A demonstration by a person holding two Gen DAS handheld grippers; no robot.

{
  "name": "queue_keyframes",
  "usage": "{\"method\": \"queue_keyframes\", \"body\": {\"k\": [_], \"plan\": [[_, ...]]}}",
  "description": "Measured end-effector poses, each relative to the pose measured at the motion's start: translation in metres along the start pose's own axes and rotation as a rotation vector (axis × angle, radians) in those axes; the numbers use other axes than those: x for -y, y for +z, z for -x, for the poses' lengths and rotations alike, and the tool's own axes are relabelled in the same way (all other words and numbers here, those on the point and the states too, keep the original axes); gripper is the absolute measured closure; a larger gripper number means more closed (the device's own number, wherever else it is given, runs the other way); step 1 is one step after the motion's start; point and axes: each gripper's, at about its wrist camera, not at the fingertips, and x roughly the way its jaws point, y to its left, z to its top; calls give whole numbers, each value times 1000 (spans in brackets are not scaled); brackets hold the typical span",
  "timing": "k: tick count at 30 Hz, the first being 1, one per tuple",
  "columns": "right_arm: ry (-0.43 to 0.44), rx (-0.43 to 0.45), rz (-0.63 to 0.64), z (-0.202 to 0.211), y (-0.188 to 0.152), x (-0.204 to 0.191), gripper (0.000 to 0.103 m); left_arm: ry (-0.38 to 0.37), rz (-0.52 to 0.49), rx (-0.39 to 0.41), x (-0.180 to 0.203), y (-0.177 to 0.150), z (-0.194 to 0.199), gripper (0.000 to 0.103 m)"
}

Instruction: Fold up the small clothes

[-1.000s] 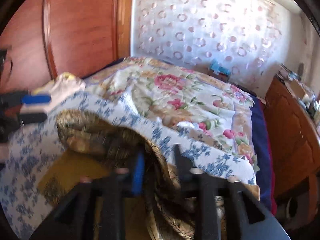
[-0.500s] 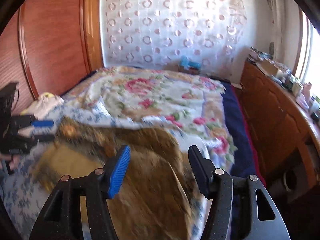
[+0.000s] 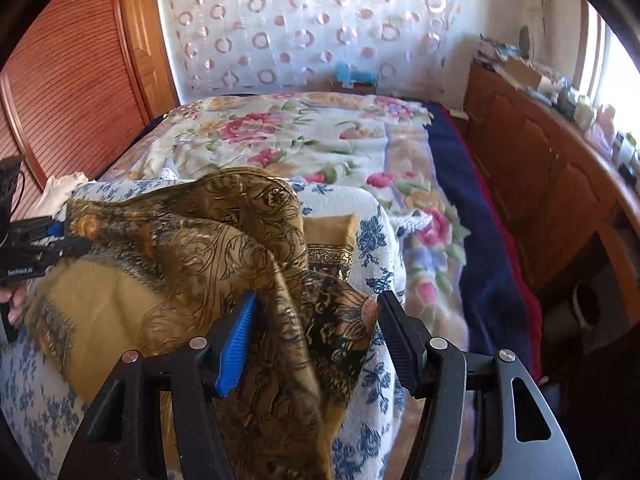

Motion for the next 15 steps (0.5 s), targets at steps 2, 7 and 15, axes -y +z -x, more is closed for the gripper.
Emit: {"method": "queue_keyframes", "body": {"k": [2, 7, 15], "plan": [[15, -11, -16, -2, -1, -2, 40, -11, 10, -11, -1, 0, -4, 51], [52, -24, -43, -7, -4, 3, 40, -27, 20, -6, 2, 0, -5, 51], [97, -14, 4, -10, -8, -6, 76, -124, 41, -15, 6, 3, -5, 74]]}}
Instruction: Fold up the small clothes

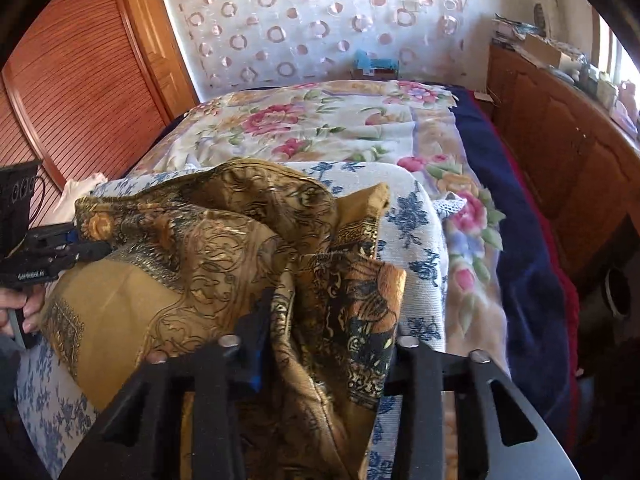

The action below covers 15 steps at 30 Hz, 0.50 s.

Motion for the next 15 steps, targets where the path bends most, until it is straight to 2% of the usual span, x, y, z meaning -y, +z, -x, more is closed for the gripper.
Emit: {"method": "queue_keyframes", "body": {"k": [1, 2, 4, 6, 12, 15], "plan": [[1, 1, 7, -1, 0, -1, 83, -15, 6, 2, 0, 0, 0, 89], [6, 5, 13, 0, -1, -1, 87, -32, 4, 3, 2, 0, 1, 92], [-12, 21, 28, 7, -2, -6, 90, 2, -56, 35, 14, -1, 10, 94], [-35, 55, 44, 15, -4, -11, 91, -1, -83, 69, 25, -1, 25, 94], [-60, 175, 94, 53, -2, -34, 92, -24, -94, 176, 34, -2, 77, 94], [-44, 219, 131, 71, 4, -50, 92, -20, -94, 221, 33, -7, 98, 94]]}}
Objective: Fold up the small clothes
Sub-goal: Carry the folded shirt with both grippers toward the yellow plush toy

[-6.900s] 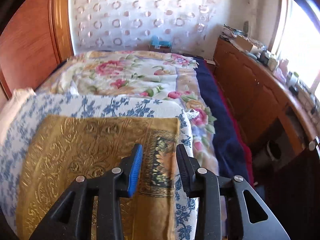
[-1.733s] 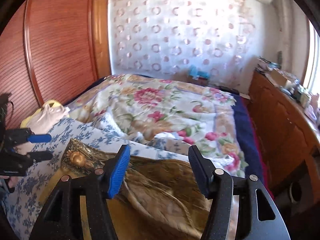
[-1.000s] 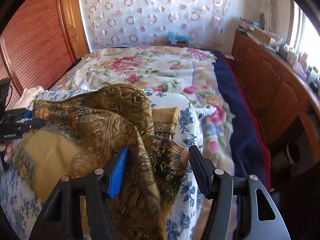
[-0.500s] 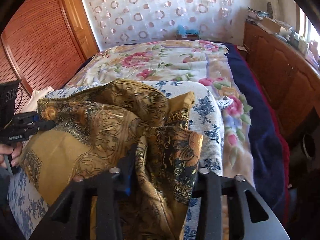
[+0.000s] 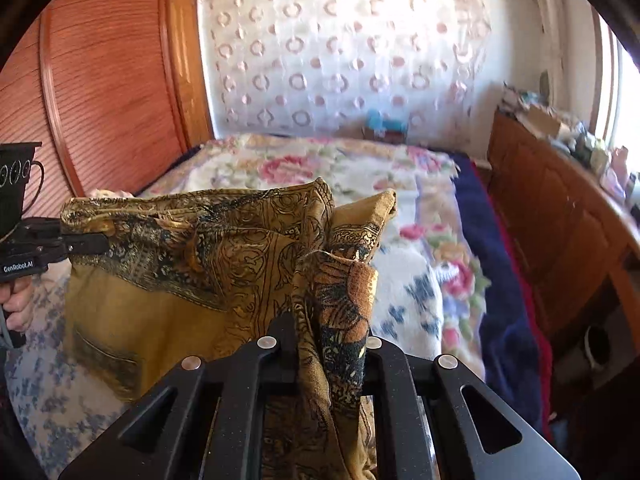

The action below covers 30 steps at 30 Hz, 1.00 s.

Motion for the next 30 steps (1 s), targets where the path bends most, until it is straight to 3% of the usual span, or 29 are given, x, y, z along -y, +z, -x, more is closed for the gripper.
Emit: {"method": "queue_keyframes", "body": {"k": [6, 14, 22, 26, 30], "plan": [[36, 66, 110, 14, 22, -46, 92, 44, 32, 85, -16, -15, 53, 94], [146, 136, 296, -4, 66, -129, 92, 180, 148, 218, -64, -49, 138, 94], [273, 189, 475, -72, 129, -205, 92, 345, 316, 294, -130, -96, 194, 94], [325, 173, 558, -119, 152, -245, 92, 437, 379, 293, -160, -118, 203, 94], [356, 119, 629, -188, 168, -272, 92, 466, 439, 258, -182, -141, 196, 94]]}}
